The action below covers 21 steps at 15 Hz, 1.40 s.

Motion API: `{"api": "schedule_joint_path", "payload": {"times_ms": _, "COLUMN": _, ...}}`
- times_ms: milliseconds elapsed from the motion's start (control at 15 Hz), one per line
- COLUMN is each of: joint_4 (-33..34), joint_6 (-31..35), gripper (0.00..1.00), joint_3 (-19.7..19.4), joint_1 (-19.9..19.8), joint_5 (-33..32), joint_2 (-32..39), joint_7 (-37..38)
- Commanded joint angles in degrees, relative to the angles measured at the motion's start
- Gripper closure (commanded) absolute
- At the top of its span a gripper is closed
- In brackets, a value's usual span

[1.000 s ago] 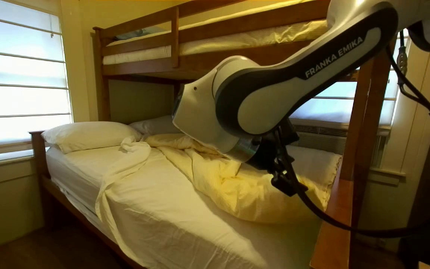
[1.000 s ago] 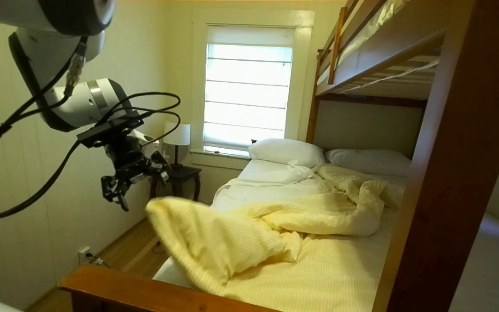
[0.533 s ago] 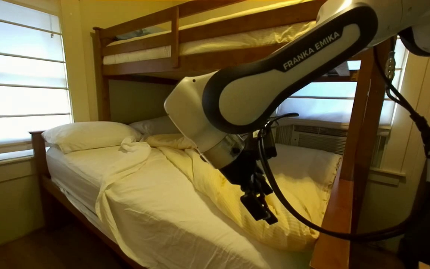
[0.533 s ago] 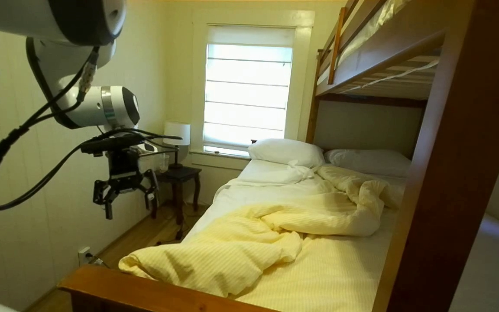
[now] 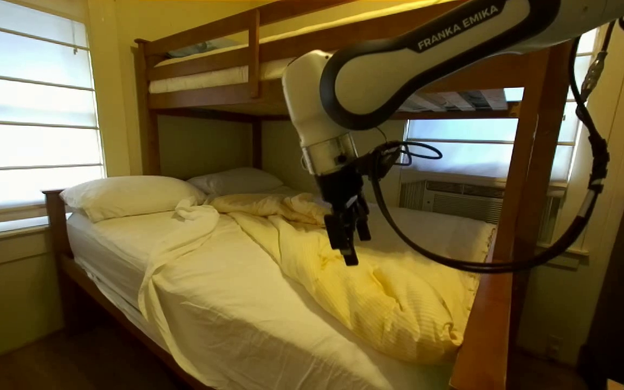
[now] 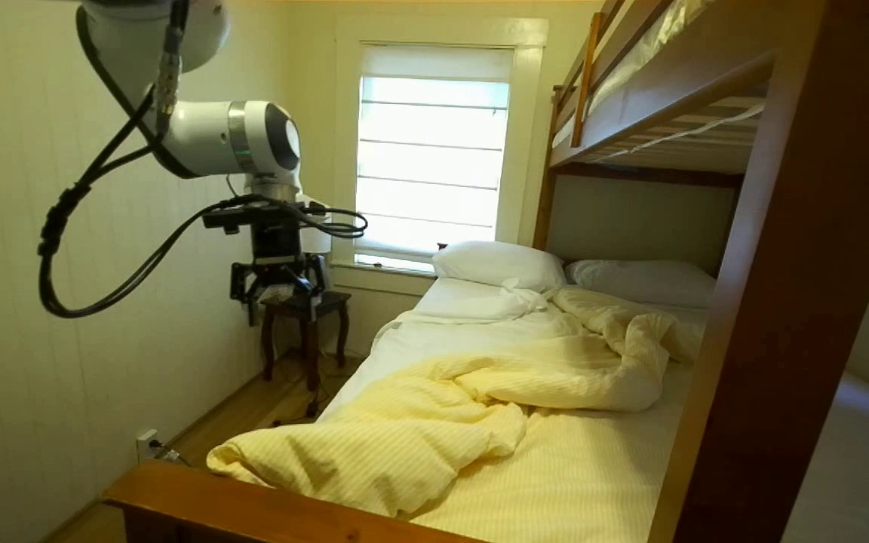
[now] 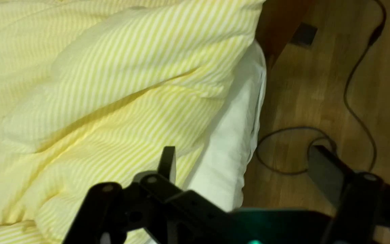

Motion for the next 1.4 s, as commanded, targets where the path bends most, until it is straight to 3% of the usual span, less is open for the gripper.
{"api": "schedule_joint_path", "payload": {"times_ms": 0, "joint_4": -0.2, "joint_6": 2.0, "gripper": 0.0, "joint_3": -1.0, "joint_1": -0.9, "joint_5": 0.0, "joint_2": -1.2, "joint_7": 0.0}}
{"api": "schedule_joint_path", "payload": {"times_ms": 400, "joint_4": -0.4, "joint_6": 2.6, "gripper": 0.0, "joint_3": -1.0, "joint_1": -0.9, "joint_5": 0.0, "joint_2": -1.2, "joint_7": -0.4}}
{"api": "schedule_joint_path", "payload": {"times_ms": 533, "joint_4": 0.6, "joint_6": 5.3, "gripper": 0.0, "joint_3": -3.1, "joint_1": -2.7, "joint_5": -0.4, "joint_2": 0.6, "joint_7": 4.0}}
{"api": "schedule_joint_path", "payload": {"times_ms": 733, "joint_4": 3.0, "joint_6": 10.6, "gripper": 0.0, "joint_3": -7.5, "joint_1": -6.8, "joint_5": 1.4, "joint_2": 4.3, "joint_7": 4.2}}
{"api": "schedule_joint_path", "payload": {"times_ms": 1000, "joint_4": 10.7, "joint_6": 16.8, "gripper": 0.0, "joint_3": -12.8, "joint_1": -12.3, "joint_5": 4.9, "joint_2": 13.1, "joint_7": 4.2}}
{"api": "schedule_joint_path", "payload": {"times_ms": 1333, "joint_4": 26.6, "joint_6": 15.7, "gripper": 0.0, "joint_3": -15.0, "joint_1": -19.7, "joint_5": 17.4, "joint_2": 22.5, "joint_7": 0.4}}
